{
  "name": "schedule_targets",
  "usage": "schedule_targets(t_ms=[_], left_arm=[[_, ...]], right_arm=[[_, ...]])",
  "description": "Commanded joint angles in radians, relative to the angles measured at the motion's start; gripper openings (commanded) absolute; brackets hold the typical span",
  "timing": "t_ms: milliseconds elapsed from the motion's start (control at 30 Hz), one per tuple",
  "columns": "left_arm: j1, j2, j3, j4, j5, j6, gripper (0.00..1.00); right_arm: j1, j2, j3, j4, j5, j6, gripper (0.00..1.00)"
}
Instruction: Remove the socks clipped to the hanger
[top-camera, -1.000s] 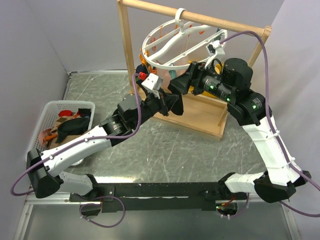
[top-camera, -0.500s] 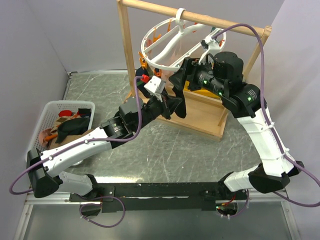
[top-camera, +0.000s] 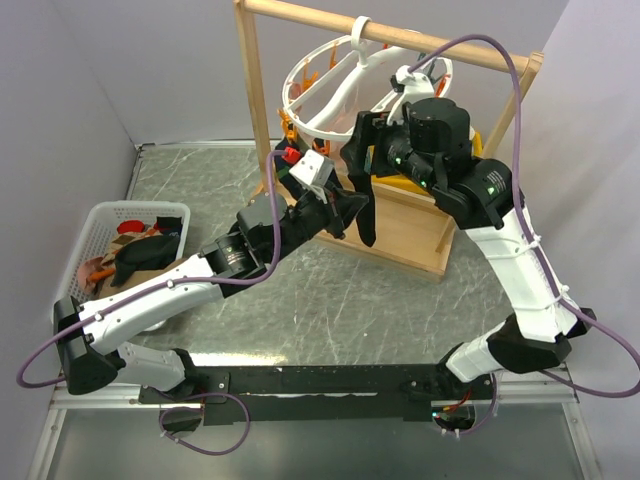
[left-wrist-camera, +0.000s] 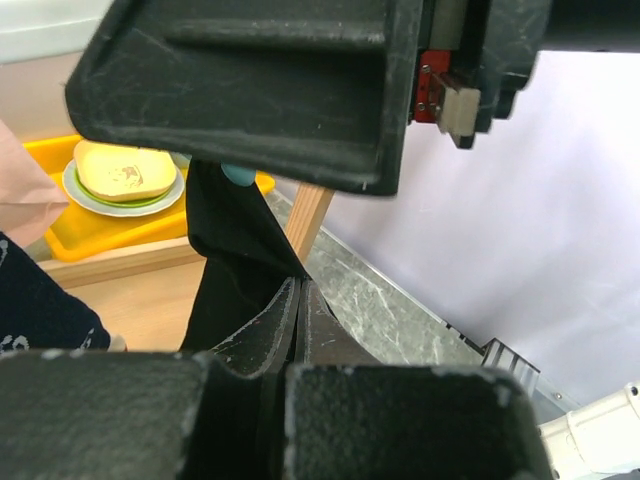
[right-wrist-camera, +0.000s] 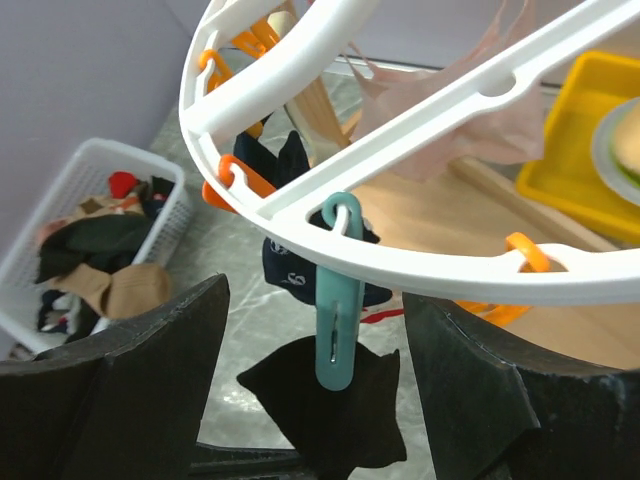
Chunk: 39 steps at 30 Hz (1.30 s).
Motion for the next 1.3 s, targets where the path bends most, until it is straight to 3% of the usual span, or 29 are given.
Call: schedule_targets(t_ms=[0, 133, 567, 800, 1000, 1267], left_arm=[[-0.013, 0.011, 0.051, 0.008, 0.0, -0.005, 0.01], [-0.022, 0.023, 0.072, 0.0, -0.004, -0.002, 0.01], [-0.039, 0.052, 0.092, -0.004, -0.026, 0.005, 0.01], [-0.039, 0.054, 0.079, -0.004, -0.035, 0.003, 0.01], [-0.039, 0.022, 0.05, -0.017, -0.046, 0.003, 0.01], [-0.038, 0.028, 0.082, -0.081, -0.046, -0.002, 0.01]], right_arm=[[0.057, 0.03, 0.101, -0.101, 0.176, -0.068, 0.78], [0.097, 0.088, 0.173, -0.178, 0.292, -0.077, 0.78], [0.111, 0.116, 0.188, -0.195, 0.357, -0.117, 0.74], [0.06, -0.048, -0.035, -0.028, 0.155, -0.074, 0.79], [-0.055, -0.145, -0.155, 0.053, -0.086, -0.016, 0.8], [-0.179, -0.331, -0.436, 0.317, -0.306, 0.082, 0.81]])
